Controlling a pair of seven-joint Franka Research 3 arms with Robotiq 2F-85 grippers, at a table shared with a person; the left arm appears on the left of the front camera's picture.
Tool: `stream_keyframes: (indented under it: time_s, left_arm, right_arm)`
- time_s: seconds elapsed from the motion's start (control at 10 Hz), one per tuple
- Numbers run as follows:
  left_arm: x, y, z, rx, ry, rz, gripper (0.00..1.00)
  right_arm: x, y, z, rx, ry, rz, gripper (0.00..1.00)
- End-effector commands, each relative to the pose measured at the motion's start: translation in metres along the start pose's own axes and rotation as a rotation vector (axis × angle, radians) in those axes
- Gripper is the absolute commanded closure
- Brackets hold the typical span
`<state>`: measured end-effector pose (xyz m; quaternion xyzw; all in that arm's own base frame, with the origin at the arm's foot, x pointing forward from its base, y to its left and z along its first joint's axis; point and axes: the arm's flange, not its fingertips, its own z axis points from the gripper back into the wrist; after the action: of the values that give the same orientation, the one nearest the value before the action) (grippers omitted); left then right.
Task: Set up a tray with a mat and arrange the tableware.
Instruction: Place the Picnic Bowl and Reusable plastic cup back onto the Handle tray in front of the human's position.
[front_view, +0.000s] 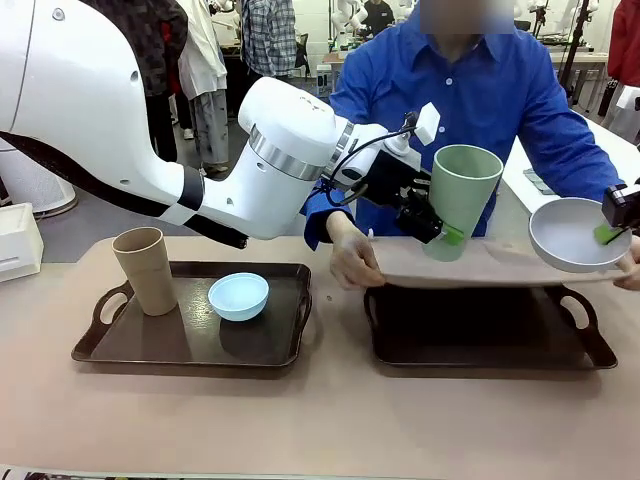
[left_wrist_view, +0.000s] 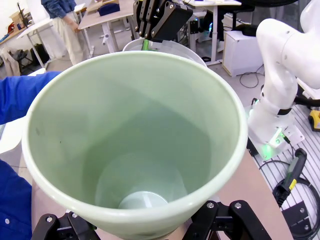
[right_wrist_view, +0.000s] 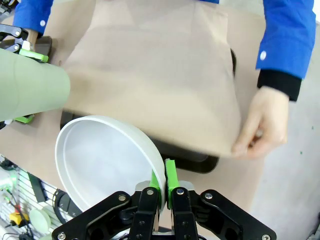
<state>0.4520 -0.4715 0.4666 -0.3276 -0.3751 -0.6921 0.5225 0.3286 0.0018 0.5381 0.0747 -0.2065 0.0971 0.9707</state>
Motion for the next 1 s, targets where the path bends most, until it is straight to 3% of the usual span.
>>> stream_keyframes:
  time_s: [0.0,0.9]
  left_arm:
    - [0.0028,0.0016,-0.0007,-0.004,0.003,-0.012,1.0]
    - [0.0028,0.0016,-0.0007,-0.004,0.003,-0.012,1.0]
  right_arm:
    - [0.0003,-0.0001,-0.0011,-0.008,-0.005,0.0,1.0]
    - [0.0003,-0.0001,-0.0011,-0.008,-0.005,0.0,1.0]
